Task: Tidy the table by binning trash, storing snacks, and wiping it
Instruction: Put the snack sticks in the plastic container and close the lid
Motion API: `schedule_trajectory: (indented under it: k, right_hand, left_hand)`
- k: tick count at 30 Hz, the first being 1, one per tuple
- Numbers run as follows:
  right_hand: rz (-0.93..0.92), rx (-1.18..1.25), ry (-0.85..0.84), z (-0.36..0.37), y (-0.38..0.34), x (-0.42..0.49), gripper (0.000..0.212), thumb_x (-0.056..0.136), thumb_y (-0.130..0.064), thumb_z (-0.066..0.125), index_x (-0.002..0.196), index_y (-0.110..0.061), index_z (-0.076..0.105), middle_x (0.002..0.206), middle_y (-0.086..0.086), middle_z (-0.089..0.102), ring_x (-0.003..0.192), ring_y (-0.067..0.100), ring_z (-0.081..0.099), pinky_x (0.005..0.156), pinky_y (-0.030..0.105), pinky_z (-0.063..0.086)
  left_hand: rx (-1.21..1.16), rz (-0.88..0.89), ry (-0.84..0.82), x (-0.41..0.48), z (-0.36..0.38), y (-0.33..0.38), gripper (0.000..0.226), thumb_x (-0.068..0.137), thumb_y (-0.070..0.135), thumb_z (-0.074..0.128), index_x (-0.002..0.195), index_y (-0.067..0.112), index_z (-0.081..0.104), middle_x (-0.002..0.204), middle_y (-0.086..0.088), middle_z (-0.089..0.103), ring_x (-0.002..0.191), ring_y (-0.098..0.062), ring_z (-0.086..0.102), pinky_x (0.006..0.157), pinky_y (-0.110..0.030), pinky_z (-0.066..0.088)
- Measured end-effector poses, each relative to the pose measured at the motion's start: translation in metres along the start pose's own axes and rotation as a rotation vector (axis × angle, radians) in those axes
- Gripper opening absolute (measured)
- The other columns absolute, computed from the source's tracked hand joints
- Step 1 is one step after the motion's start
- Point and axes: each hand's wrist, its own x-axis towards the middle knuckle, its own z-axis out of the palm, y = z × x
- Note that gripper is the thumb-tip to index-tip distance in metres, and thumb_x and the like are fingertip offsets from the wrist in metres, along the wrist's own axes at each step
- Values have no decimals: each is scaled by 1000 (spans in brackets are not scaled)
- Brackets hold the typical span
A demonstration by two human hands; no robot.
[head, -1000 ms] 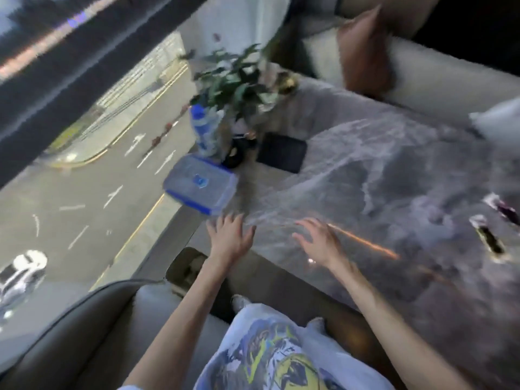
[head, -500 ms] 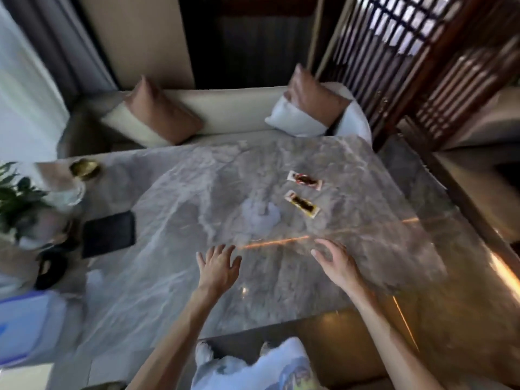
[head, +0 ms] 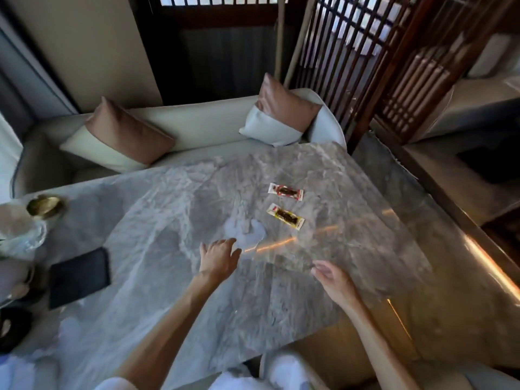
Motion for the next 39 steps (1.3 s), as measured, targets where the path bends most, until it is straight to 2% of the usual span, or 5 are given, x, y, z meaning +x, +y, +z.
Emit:
schedule_trajectory:
  k: [5,10,25,29,39]
  right_hand:
    - [39,-41,3,-14,-22,51,28,90,-16,66,117,-9,66,113,15,71,93,16,66,74,2,43]
    - [59,-155,66,-24,-42,131,24,88,-24,65,111,-17,69,112,4,74,103,21,69,88,29,50]
    - [138,-382,81,44,3,281,37,82,-34,71,114,-22,57,119,0,53,118,21,49,87,37,49]
    - [134,-315,111,48,10,289,32,78,-27,75,102,-17,57,111,1,55,112,23,47,87,35,45]
    - [20,61,156,34,6,316,8,86,-5,66,93,-8,63,91,-2,64,87,24,64,80,40,52]
  left_hand:
    - [-7,32,9,47,-13,19,42,97,40,46,136,25,51,134,-3,61,121,-28,59,103,-40,38]
    - [-13,20,-25,115,-16,46,36,96,35,49,129,23,56,132,-3,61,119,-29,59,96,-38,47]
    - [300,215,-302,303,104,126,49,93,16,54,140,22,42,147,-5,39,138,-26,36,110,-41,35]
    - [332,289,-207,311,123,113,52,89,15,57,139,20,43,143,-8,44,134,-30,38,119,-43,21]
    - [-603,-125,-156,331,105,84,33,78,0,72,108,5,60,94,-9,56,81,-20,54,67,-10,42]
